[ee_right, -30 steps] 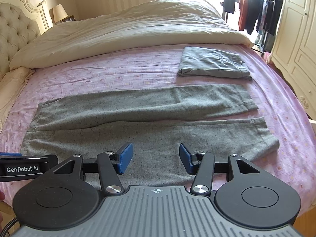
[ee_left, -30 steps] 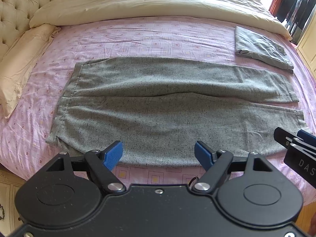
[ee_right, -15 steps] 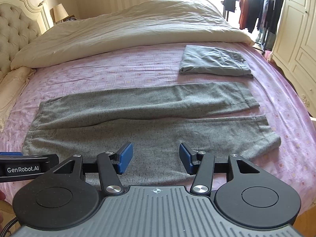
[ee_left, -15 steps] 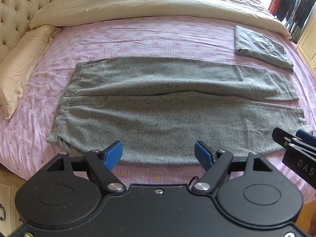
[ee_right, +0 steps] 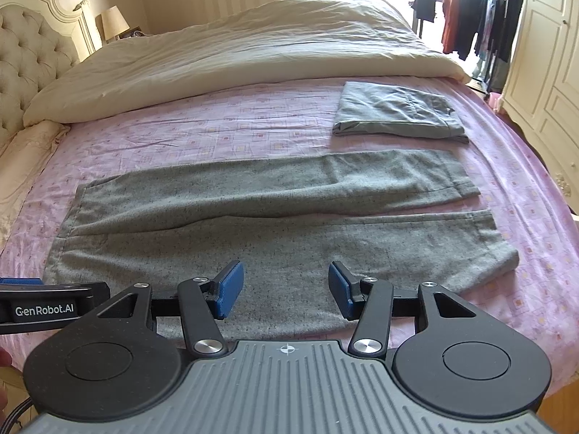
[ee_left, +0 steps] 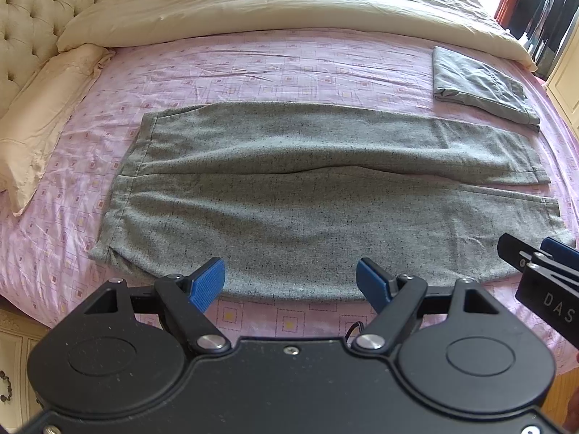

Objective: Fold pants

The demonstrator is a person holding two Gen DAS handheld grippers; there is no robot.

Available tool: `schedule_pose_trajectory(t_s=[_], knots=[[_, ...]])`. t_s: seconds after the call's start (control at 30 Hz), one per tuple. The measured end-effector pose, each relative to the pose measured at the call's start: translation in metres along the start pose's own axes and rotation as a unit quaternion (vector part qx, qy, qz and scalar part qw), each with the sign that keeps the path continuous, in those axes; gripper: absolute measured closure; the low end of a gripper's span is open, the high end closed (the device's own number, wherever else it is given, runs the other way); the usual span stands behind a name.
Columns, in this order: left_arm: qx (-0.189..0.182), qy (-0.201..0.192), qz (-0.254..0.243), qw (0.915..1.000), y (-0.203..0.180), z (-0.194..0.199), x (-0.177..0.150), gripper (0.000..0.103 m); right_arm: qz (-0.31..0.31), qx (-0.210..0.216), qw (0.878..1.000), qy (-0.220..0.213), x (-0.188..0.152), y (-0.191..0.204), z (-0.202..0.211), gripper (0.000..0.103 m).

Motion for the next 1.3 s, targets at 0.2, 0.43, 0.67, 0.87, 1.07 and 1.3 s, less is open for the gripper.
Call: schedule_pose_trajectory(t_s=[0.2, 0.43, 0.67, 0.87, 1.07, 1.3], knots=[[0.001, 0.001, -0.001, 1.0000, 0.001, 0.000, -0.001, 0.023, 0.001, 0.003, 1.000, 0.001, -0.001, 0.000, -0.001, 0.053], [0.002, 0.001, -0.002, 1.0000, 0.001, 0.000, -0.002, 0.023, 0.002, 0.005, 1.000, 0.002, -0.002, 0.000, 0.000, 0.053], [0.003, 0.002, -0.002, 1.0000, -0.002, 0.000, -0.002, 0.023, 0.003, 0.007, 1.000, 0.005, -0.002, 0.001, -0.001, 0.053], [0.007, 0.004, -0.003, 1.0000, -0.002, 0.000, -0.003, 0.023, 0.005, 0.011, 1.000, 0.008, -0.002, 0.000, -0.004, 0.053], [0.017, 0.014, 0.002, 0.9998, 0.004, 0.001, -0.002, 0.022, 0.004, 0.020, 1.000, 0.019, 0.000, 0.001, -0.009, 0.053], [0.031, 0.035, -0.006, 0.9989, 0.012, -0.008, 0.002, 0.022, 0.002, 0.026, 0.999, 0.044, -0.001, 0.011, -0.025, 0.053]])
Point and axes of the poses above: each gripper's, at about its wrist camera, not at the fingertips, and z roughly against the way its jaws point, y to its left, x to its top, the point moved 1 cm from there along -z, roughly the way its jaws point, and after that the axes turned 5 degrees about -z, right-handed, at the moved point
